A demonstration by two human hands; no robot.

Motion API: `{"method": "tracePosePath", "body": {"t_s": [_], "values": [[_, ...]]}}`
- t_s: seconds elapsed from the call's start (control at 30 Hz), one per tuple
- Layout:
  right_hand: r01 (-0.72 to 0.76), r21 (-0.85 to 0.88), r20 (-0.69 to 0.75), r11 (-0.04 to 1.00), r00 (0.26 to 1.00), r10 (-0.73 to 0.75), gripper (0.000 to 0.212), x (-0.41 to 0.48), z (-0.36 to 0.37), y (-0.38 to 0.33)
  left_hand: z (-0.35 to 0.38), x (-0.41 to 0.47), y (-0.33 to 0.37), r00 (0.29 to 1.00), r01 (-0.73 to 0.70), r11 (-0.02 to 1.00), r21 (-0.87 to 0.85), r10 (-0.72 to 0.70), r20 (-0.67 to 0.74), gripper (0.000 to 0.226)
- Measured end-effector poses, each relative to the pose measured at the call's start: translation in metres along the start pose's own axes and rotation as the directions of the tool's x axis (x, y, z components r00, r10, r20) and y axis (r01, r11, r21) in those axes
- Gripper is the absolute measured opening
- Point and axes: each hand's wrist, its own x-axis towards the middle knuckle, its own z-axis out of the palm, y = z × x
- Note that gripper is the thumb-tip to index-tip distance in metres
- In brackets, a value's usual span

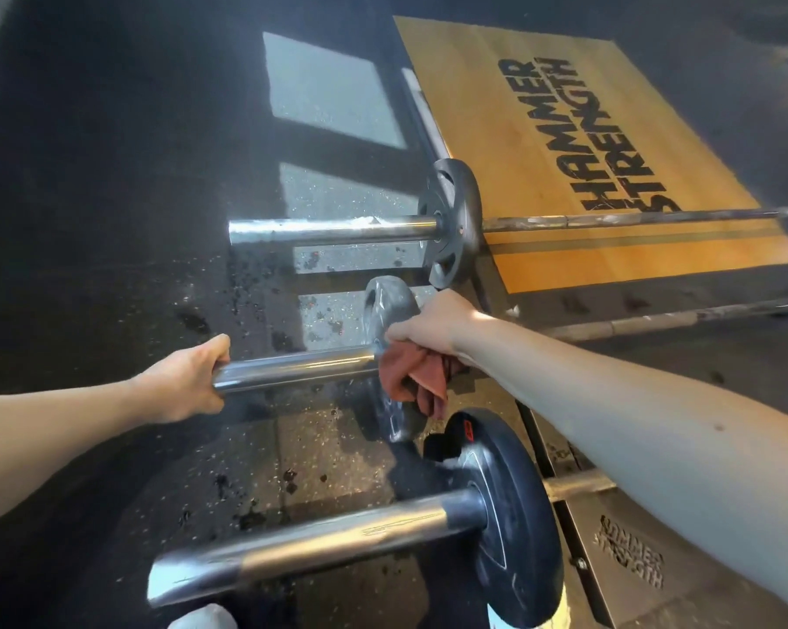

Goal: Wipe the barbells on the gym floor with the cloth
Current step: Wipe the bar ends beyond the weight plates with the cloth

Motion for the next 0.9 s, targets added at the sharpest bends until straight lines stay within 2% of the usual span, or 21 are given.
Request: {"method": "tracePosePath", "body": {"t_s": [0.07, 0.13, 0.27, 0.33, 0.43, 0.53, 0.63, 0.7, 0.8, 0.87, 0.9], "values": [[0.019, -0.023, 0.036, 1.0, 0.999, -0.018, 0.057, -0.005, -0.004, 0.002, 0.0, -0.001, -0.001, 1.0, 0.006, 0.999, 0.034, -0.006, -0.001, 0.048], [0.015, 0.028, 0.091, 0.999, 0.996, -0.018, 0.066, -0.008, -0.012, 0.001, 0.001, -0.003, -0.004, 1.0, 0.018, 1.0, 0.013, -0.018, -0.026, 0.048], [-0.025, 0.182, 0.165, 0.983, 0.986, -0.005, 0.073, -0.009, -0.028, 0.017, 0.0, -0.004, -0.005, 1.0, 0.017, 0.999, 0.038, -0.017, -0.005, 0.053], [-0.072, 0.272, 0.104, 0.959, 0.994, 0.045, 0.078, -0.007, -0.04, 0.031, -0.001, -0.005, -0.005, 0.999, 0.031, 0.995, 0.095, -0.034, 0.029, 0.061], [-0.102, 0.432, 0.058, 0.896, 0.995, 0.086, 0.059, -0.009, -0.063, 0.049, -0.002, -0.005, 0.004, 1.0, 0.011, 0.988, 0.156, -0.015, 0.024, 0.093], [-0.086, 0.468, -0.064, 0.879, 0.989, 0.131, 0.054, -0.003, -0.078, 0.069, -0.016, -0.005, 0.046, 0.996, -0.051, 0.996, 0.069, 0.056, -0.073, 0.115], [-0.071, 0.407, -0.204, 0.911, 0.965, 0.166, 0.051, 0.013, -0.078, 0.08, -0.034, -0.007, 0.114, 0.95, -0.269, 0.963, -0.025, 0.261, -0.172, 0.113], [-0.01, 0.31, -0.276, 0.951, 0.956, 0.1, 0.042, 0.024, -0.072, 0.081, -0.04, -0.01, 0.161, 0.912, -0.381, 0.924, -0.024, 0.372, -0.171, 0.111], [0.16, 0.064, -0.331, 0.985, 0.935, -0.131, 0.03, 0.036, -0.038, 0.082, -0.04, -0.008, 0.215, 0.919, -0.383, 0.922, 0.05, 0.386, -0.077, 0.12], [0.304, -0.138, -0.239, 0.943, 0.913, -0.33, 0.035, 0.038, 0.003, 0.084, -0.032, 0.0, 0.231, 0.934, -0.348, 0.928, 0.131, 0.356, -0.041, 0.122], [0.394, -0.255, -0.143, 0.883, 0.888, -0.437, 0.037, 0.041, 0.026, 0.091, -0.028, 0.004, 0.234, 0.935, -0.34, 0.924, 0.174, 0.352, -0.043, 0.122]]}}
